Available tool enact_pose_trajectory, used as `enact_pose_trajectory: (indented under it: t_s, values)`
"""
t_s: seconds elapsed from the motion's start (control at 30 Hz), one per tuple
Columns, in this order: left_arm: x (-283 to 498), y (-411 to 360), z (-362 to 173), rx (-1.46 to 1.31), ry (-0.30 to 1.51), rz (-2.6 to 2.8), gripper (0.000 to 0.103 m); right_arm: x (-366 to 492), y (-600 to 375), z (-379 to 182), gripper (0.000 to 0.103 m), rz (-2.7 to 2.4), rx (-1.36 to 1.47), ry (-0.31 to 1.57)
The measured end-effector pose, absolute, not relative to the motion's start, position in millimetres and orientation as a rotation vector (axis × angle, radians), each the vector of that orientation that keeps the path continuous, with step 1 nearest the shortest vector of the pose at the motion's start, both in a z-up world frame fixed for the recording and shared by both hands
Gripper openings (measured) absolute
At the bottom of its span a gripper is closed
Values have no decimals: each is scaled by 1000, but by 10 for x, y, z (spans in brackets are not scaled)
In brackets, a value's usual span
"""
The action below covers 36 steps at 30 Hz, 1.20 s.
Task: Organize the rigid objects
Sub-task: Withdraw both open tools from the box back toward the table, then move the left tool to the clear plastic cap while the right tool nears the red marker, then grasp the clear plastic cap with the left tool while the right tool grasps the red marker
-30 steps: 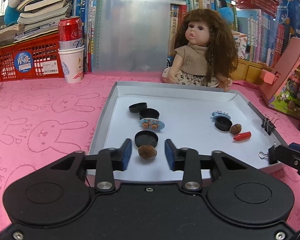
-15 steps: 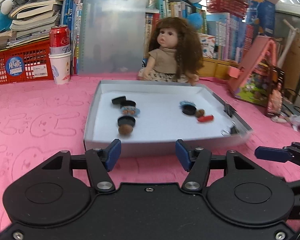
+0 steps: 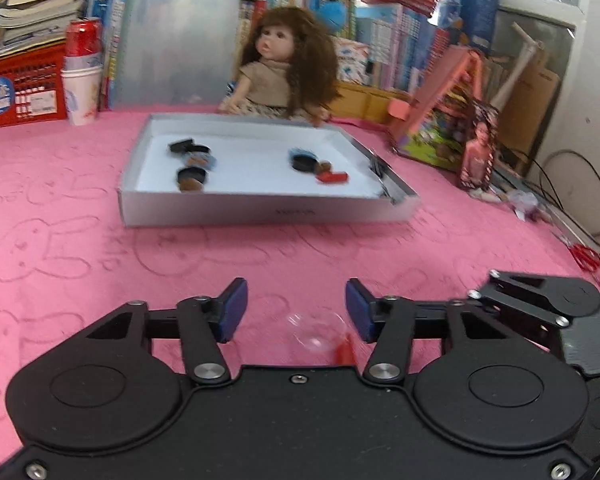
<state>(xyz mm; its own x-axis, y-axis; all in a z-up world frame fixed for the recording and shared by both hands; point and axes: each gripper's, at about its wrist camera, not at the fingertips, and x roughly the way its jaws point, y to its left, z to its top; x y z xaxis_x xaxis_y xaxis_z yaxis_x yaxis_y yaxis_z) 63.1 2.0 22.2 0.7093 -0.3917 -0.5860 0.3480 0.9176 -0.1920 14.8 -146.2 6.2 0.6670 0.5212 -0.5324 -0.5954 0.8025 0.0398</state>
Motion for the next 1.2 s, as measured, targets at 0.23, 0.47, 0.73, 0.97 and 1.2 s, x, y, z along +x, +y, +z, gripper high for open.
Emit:
enact_pose_trajectory:
  t_s: [0.23,0.47,0.73,0.97,1.2]
  values:
    - [589,-74,131,-50,699,-431,38,128,-1439,14,82,634,-154,564]
    - [592,-86,98,-57,701,-418,30,138,-1467,-9,82,625,-139,574]
    - [626,40,225,-68,658,-370,30,172,-1405,-48,82,630,-147,582]
    - [629,195,267,-75,651,-334,30,211,-1366,-37,82,687,-198,591]
    - [589,240,234,-78,662,-325,30,300,-1352,6,58,747,-235,611]
